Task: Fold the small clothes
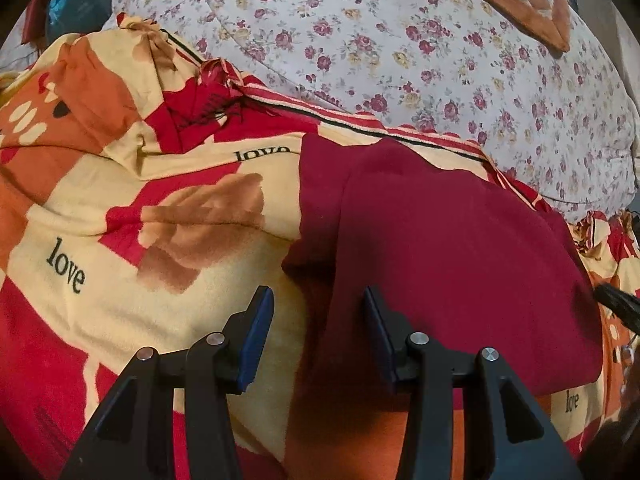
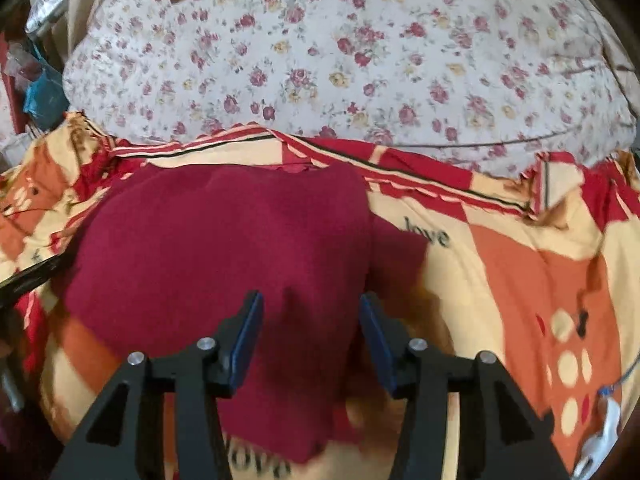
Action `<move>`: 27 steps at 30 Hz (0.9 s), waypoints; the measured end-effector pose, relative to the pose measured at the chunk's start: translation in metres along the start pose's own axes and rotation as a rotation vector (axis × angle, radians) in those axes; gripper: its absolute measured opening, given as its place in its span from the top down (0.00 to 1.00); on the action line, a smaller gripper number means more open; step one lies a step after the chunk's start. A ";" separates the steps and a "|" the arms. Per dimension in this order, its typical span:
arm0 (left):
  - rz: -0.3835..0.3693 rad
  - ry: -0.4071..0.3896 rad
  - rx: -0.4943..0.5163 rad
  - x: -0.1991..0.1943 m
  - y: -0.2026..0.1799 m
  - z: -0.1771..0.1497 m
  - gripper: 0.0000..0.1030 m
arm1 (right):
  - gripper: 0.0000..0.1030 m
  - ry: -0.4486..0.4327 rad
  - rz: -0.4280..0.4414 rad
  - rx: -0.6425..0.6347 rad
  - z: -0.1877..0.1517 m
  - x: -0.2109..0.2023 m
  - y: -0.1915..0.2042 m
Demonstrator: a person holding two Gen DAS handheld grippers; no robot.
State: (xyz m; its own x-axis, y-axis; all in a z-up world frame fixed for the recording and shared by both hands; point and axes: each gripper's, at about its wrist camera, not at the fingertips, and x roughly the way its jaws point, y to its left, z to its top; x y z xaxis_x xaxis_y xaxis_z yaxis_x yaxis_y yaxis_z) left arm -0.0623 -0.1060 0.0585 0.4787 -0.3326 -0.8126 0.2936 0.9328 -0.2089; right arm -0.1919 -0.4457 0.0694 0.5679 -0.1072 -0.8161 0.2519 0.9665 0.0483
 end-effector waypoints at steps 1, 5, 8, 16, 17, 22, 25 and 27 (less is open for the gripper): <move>-0.001 0.008 -0.001 0.002 0.000 0.000 0.76 | 0.49 0.016 -0.012 0.003 0.004 0.013 0.002; -0.001 0.020 0.003 0.009 -0.001 0.000 0.75 | 0.50 0.051 -0.050 0.047 0.013 0.054 -0.005; -0.002 0.021 0.007 0.011 -0.002 0.001 0.75 | 0.49 0.021 -0.044 0.111 0.015 0.062 -0.018; -0.061 0.027 -0.079 0.007 0.016 0.002 0.74 | 0.39 -0.002 -0.081 0.122 0.020 0.042 -0.011; -0.075 0.024 -0.094 0.005 0.019 0.002 0.74 | 0.39 -0.024 -0.065 0.105 0.022 0.032 -0.002; -0.081 0.031 -0.094 0.007 0.020 -0.001 0.74 | 0.39 -0.016 0.100 -0.058 0.032 0.016 0.074; -0.075 0.030 -0.080 0.008 0.017 -0.001 0.74 | 0.44 0.023 0.196 -0.165 0.041 0.034 0.134; -0.081 0.035 -0.083 0.009 0.018 -0.001 0.74 | 0.47 0.028 0.210 -0.227 0.046 0.048 0.172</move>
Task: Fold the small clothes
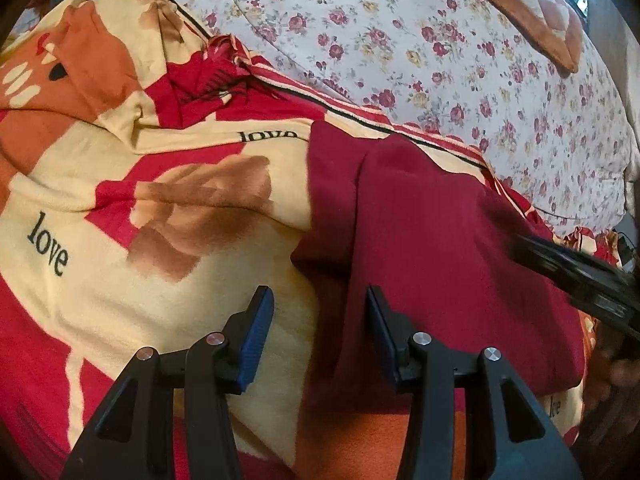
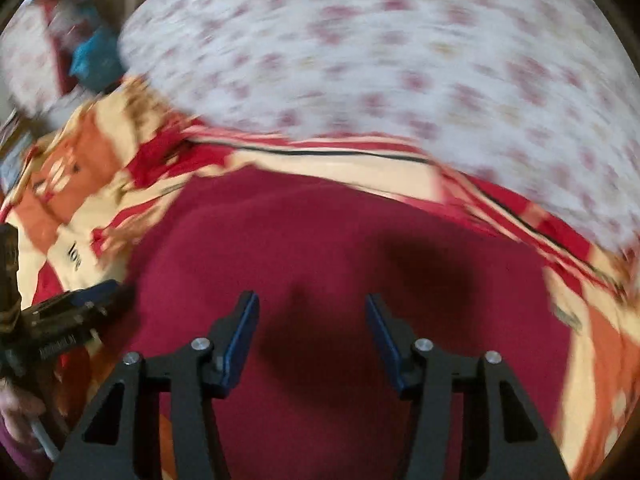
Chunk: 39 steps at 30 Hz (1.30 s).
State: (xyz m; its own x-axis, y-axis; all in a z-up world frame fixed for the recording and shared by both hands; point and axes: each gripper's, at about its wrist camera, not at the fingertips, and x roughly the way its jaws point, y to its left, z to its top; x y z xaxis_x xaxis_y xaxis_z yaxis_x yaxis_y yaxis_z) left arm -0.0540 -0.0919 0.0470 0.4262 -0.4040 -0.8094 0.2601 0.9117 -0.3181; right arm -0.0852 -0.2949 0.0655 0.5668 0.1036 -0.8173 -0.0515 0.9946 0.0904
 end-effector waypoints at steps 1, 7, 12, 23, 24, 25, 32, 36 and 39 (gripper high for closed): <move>-0.006 0.003 -0.006 0.001 0.001 0.000 0.74 | 0.47 0.010 0.012 -0.015 0.007 0.010 0.011; -0.038 0.021 -0.035 0.004 0.006 0.004 0.73 | 0.51 0.088 0.024 -0.031 0.056 0.077 0.052; -0.056 0.024 -0.058 0.006 0.009 0.005 0.71 | 0.44 0.122 0.015 -0.007 0.084 0.092 0.060; -0.056 0.019 -0.058 0.008 0.008 0.004 0.69 | 0.19 0.174 0.044 -0.071 0.089 0.120 0.097; -0.054 0.018 -0.057 0.008 0.008 0.005 0.69 | 0.19 0.172 0.034 -0.082 0.088 0.120 0.099; -0.052 0.017 -0.056 0.009 0.008 0.005 0.69 | 0.19 0.164 0.029 -0.087 0.087 0.119 0.099; -0.077 0.001 -0.064 0.013 0.005 0.010 0.68 | 0.83 0.102 0.110 -0.059 0.079 0.092 0.079; -0.193 0.003 -0.070 0.015 0.000 0.013 0.95 | 0.87 0.079 0.181 -0.008 0.079 0.071 0.058; -0.255 -0.026 -0.062 0.009 -0.003 0.013 0.99 | 0.87 0.083 0.226 0.044 0.081 0.064 0.043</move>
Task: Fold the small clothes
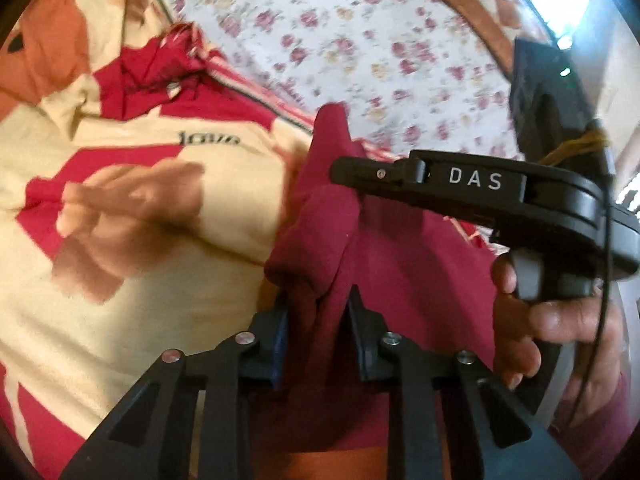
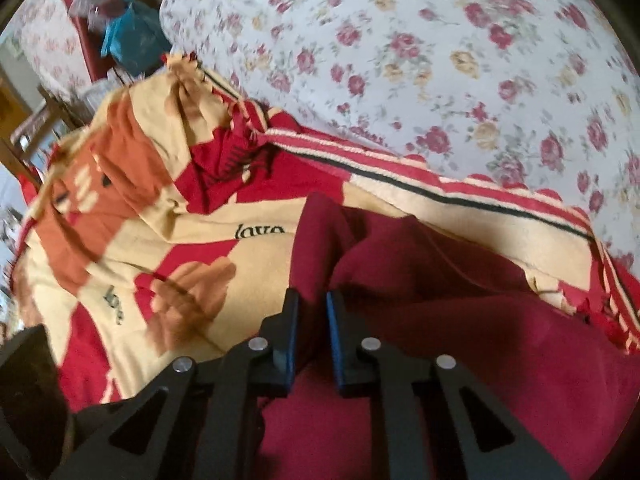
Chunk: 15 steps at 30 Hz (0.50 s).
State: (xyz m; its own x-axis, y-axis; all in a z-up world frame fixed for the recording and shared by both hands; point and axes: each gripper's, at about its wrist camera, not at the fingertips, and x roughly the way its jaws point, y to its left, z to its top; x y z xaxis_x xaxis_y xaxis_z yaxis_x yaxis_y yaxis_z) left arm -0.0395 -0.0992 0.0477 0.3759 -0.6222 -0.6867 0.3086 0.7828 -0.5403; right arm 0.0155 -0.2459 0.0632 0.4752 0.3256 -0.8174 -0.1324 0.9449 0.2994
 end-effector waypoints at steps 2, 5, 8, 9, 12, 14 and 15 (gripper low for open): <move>-0.042 -0.037 0.038 -0.010 -0.008 0.000 1.00 | 0.86 0.011 0.016 0.016 0.001 -0.004 -0.006; -0.055 -0.064 0.108 -0.015 -0.022 -0.003 1.00 | 0.60 0.020 0.012 0.048 0.004 -0.010 -0.009; -0.053 -0.054 0.122 -0.013 -0.026 -0.004 1.00 | 0.25 0.027 0.020 0.065 0.010 -0.009 -0.004; -0.060 -0.054 0.119 -0.014 -0.025 -0.004 1.00 | 0.19 0.051 0.011 0.059 0.012 -0.003 -0.001; -0.066 -0.053 0.118 -0.014 -0.025 0.000 1.00 | 0.18 0.142 -0.058 0.025 0.009 0.024 0.010; -0.062 -0.048 0.125 -0.013 -0.026 -0.001 1.00 | 0.22 0.154 -0.094 -0.001 0.006 0.034 0.013; -0.055 -0.045 0.131 -0.014 -0.026 -0.003 1.00 | 0.28 0.125 -0.121 -0.018 0.004 0.033 0.013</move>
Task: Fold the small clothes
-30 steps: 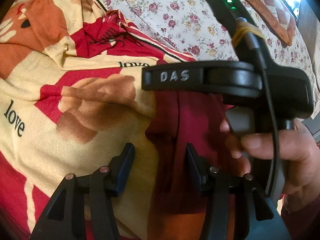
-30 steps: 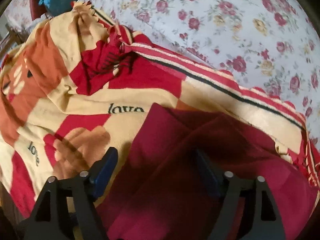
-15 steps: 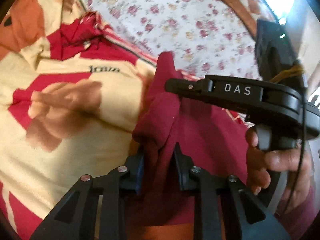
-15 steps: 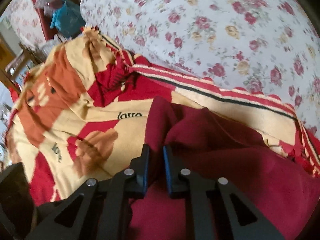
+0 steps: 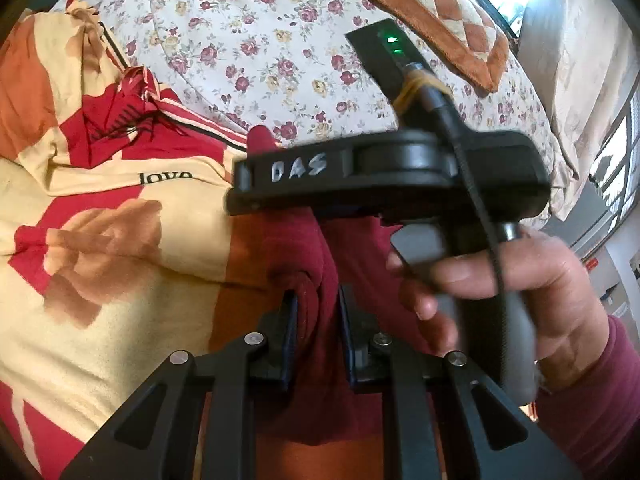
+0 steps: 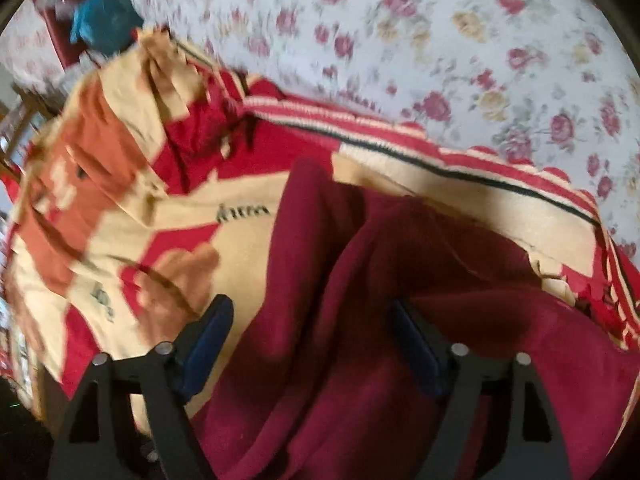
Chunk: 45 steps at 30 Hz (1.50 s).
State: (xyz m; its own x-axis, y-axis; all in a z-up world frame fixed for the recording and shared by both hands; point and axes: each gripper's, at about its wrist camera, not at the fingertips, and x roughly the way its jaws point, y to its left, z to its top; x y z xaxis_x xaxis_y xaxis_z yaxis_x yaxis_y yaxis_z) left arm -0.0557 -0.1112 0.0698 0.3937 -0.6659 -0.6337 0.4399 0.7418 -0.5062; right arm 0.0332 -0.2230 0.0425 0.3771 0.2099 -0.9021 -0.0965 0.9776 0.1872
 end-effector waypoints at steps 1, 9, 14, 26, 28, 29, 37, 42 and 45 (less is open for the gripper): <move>0.018 0.003 0.005 0.000 0.000 0.000 1.00 | 0.52 -0.024 0.006 -0.002 -0.001 -0.003 -0.002; 0.118 0.030 0.050 0.006 -0.006 -0.008 0.73 | 0.82 -0.120 0.098 0.039 -0.007 -0.038 -0.028; 0.110 0.021 0.089 0.008 -0.014 -0.013 0.89 | 0.82 -0.147 0.123 0.068 -0.014 -0.050 -0.038; -0.054 0.055 0.143 -0.004 -0.110 -0.015 1.00 | 0.84 -0.226 0.123 0.061 -0.059 -0.145 -0.105; -0.080 0.069 0.185 0.003 -0.138 -0.018 1.00 | 0.84 -0.238 0.095 0.076 -0.071 -0.161 -0.127; -0.085 0.077 0.203 0.007 -0.149 -0.020 1.00 | 0.84 -0.242 0.086 0.089 -0.076 -0.166 -0.137; -0.131 0.169 0.313 0.056 -0.226 -0.044 1.00 | 0.85 -0.246 0.042 0.220 -0.130 -0.192 -0.227; -0.127 0.232 0.323 0.088 -0.246 -0.064 1.00 | 0.85 -0.234 0.036 0.312 -0.159 -0.178 -0.266; -0.136 0.272 0.301 0.106 -0.249 -0.075 1.00 | 0.85 -0.198 0.001 0.354 -0.169 -0.153 -0.278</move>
State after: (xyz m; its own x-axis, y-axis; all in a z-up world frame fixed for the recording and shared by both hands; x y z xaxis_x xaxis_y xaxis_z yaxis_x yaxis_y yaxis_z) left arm -0.1842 -0.3605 0.0853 0.1060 -0.6813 -0.7243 0.7048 0.5653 -0.4286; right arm -0.1531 -0.5295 0.0632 0.5506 0.1766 -0.8158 0.2126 0.9154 0.3417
